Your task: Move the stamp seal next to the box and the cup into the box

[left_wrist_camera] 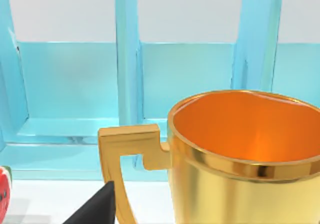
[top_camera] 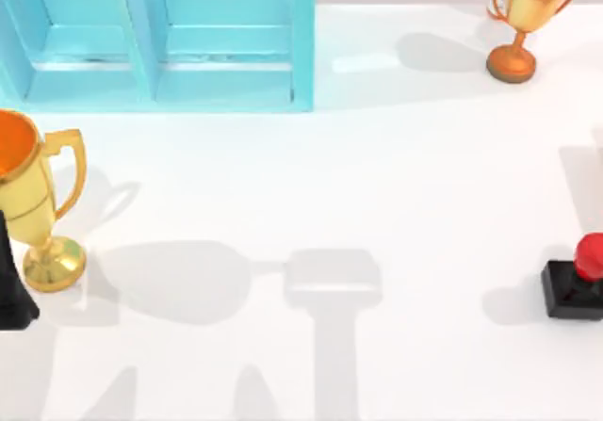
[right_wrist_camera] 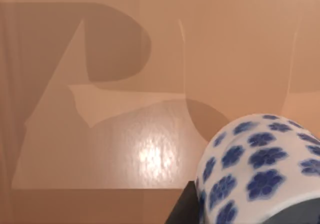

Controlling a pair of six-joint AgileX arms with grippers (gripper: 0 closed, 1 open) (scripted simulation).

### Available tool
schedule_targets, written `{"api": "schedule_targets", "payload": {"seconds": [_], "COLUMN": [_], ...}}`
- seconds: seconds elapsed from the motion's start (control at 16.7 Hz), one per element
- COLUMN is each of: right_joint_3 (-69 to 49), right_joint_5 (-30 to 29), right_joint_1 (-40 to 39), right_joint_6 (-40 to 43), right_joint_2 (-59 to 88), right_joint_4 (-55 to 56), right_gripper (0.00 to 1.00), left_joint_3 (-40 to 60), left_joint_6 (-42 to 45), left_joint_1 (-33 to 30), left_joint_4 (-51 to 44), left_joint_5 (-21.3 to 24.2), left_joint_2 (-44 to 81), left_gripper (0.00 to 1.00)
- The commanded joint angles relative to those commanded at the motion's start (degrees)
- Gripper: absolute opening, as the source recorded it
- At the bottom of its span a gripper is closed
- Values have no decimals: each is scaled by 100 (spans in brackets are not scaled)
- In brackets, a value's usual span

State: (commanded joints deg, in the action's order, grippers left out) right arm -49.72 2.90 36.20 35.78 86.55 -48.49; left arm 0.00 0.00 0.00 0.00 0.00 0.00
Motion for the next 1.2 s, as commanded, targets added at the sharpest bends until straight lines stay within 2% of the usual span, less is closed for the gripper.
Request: {"api": "schedule_targets", "payload": {"seconds": [0.06, 0.84, 1.2], "right_joint_3": [0, 0, 0], "right_joint_5": [0, 0, 0], "right_joint_1": [0, 0, 0], "right_joint_6": [0, 0, 0], "right_joint_2": [0, 0, 0], "right_joint_4": [0, 0, 0], "right_gripper": [0, 98, 100], "left_joint_3": [0, 0, 0], "left_joint_6": [0, 0, 0], "left_joint_1": [0, 0, 0], "left_joint_4": [0, 0, 0], "left_joint_5": [0, 0, 0], "left_joint_2": [0, 0, 0], "left_gripper": [100, 100, 100]}}
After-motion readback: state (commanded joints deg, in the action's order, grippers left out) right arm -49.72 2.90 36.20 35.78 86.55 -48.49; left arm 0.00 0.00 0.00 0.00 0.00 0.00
